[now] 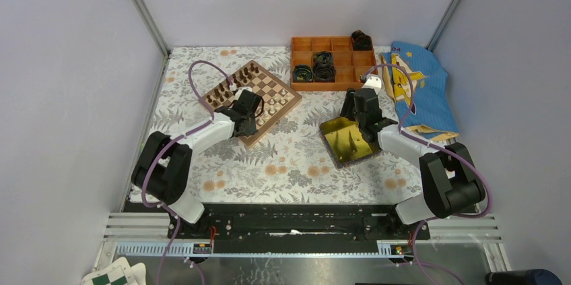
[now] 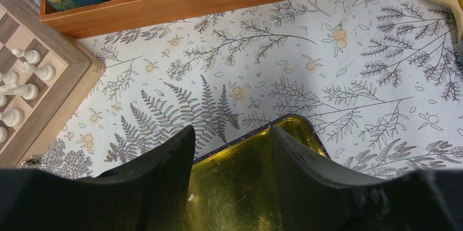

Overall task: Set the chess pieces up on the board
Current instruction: Place the chess piece on the chessboard.

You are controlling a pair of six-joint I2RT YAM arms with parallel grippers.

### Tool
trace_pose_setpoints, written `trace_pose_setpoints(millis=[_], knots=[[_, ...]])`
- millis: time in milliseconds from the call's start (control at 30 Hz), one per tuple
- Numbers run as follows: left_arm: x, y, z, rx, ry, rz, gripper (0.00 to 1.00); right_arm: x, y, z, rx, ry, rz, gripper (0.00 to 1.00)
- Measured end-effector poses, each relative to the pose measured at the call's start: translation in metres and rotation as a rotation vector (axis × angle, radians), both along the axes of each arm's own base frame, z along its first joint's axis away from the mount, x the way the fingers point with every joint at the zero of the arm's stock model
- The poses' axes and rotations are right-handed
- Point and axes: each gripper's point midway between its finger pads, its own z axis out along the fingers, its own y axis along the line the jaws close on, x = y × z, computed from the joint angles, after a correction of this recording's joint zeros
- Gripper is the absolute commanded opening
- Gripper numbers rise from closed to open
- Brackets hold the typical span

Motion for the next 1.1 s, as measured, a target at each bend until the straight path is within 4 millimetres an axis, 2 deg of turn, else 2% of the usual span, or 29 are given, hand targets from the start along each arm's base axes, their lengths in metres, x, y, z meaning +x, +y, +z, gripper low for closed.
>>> trace_pose_setpoints(millis=[200,533,767,933,1000,1100], knots=[[0.0,0.0,0.0,0.0,0.0,0.001,0.26,0.0,0.0,0.0,0.0,0.0,0.0,0.6],[0.0,0.0,0.0,-0.003,-0.001,0.007,0.28,0.0,0.0,0.0,0.001,0.0,0.0,0.6],[0.001,0.0,0.006,-0.014,-0.018,0.015,0.38,0.0,0.001,0.0,0.003,0.001,0.004,0.6],[0.004,-0.002,0.039,-0.059,-0.106,0.029,0.48,0.0,0.001,0.0,0.003,0.001,0.007,0.61],[0.004,-0.004,0.06,-0.084,-0.165,0.031,0.57,0.0,0.002,0.0,0.001,0.002,0.01,0.62],[0.001,-0.009,0.099,-0.116,-0.272,0.026,0.74,-0.001,0.005,0.0,-0.005,0.002,0.028,0.72]])
